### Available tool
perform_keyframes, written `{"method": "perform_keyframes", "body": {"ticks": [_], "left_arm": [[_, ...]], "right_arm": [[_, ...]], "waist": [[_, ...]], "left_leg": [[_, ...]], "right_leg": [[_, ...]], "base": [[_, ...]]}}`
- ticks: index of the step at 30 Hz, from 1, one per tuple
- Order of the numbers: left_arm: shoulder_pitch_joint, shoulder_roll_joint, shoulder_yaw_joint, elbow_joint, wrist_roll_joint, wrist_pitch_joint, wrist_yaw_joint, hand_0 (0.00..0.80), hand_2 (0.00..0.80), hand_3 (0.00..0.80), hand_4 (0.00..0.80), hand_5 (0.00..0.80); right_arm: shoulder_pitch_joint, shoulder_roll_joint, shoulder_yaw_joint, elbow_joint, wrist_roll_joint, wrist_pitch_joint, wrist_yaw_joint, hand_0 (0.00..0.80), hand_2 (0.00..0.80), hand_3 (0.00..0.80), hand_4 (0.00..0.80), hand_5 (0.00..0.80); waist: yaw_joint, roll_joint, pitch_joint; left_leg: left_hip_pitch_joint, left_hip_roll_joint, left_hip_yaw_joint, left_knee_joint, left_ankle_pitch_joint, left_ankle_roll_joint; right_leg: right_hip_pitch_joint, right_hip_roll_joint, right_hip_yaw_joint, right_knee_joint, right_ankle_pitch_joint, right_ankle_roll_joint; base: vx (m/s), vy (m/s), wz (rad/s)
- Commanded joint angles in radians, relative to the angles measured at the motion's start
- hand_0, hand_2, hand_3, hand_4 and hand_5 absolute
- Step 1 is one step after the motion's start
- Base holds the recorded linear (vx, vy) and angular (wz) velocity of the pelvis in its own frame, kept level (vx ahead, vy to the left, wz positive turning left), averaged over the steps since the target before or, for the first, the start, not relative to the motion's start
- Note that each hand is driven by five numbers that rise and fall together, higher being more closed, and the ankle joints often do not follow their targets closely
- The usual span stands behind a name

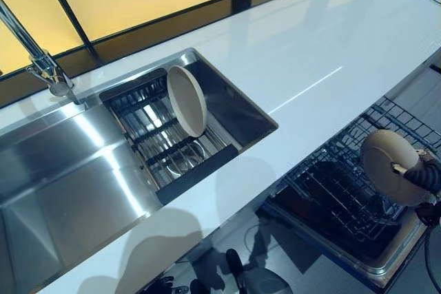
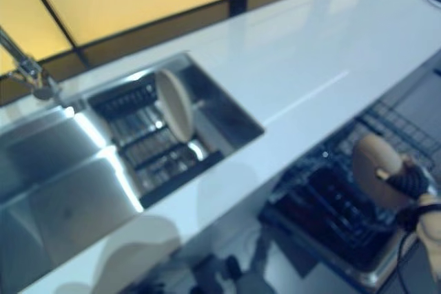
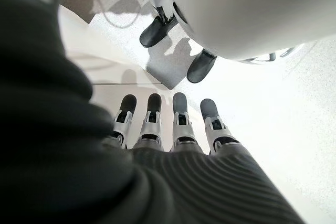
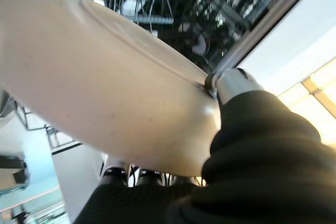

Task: Take plates into dishwasher

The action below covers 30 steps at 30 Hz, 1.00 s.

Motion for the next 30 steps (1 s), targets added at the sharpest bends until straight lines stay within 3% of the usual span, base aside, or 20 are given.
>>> {"method": "perform_keyframes", "body": {"ticks": [1, 9, 30], "left_arm": [[-0.109, 0.082, 0.011, -0.025, 0.046, -0.019, 0.002, 0.0, 0.0, 0.0, 0.0, 0.0], [-0.124, 0.078, -0.004, -0.049, 0.055, -0.014, -0.004, 0.0, 0.0, 0.0, 0.0, 0.0], [-0.17, 0.092, -0.034, -0.063, 0.057, -0.007, -0.014, 0.0, 0.0, 0.0, 0.0, 0.0]], "right_arm": [[-0.146, -0.031, 0.007, 0.048, -0.043, 0.003, -0.008, 0.8, 0.8, 0.8, 0.8, 0.8], [-0.224, -0.006, 0.088, 0.074, -0.078, 0.066, 0.023, 0.8, 0.8, 0.8, 0.8, 0.8], [-0.339, 0.016, 0.224, 0.258, -0.171, 0.146, 0.014, 0.8, 0.8, 0.8, 0.8, 0.8]], "waist": [[0.04, -0.022, -0.004], [0.062, -0.02, 0.003], [0.095, -0.006, 0.034]], "left_leg": [[0.022, -0.01, -0.095, 0.002, -0.081, 0.051], [0.014, -0.009, -0.108, 0.002, -0.076, 0.045], [-0.013, -0.009, -0.149, 0.002, -0.064, 0.034]], "right_leg": [[0.026, 0.018, -0.022, 0.057, -0.115, 0.022], [0.028, 0.014, -0.033, 0.046, -0.11, 0.019], [0.016, 0.004, -0.062, 0.044, -0.112, 0.012]], "base": [[-0.002, -0.045, 0.04], [-0.01, -0.036, 0.05], [-0.012, -0.018, 0.07]]}}
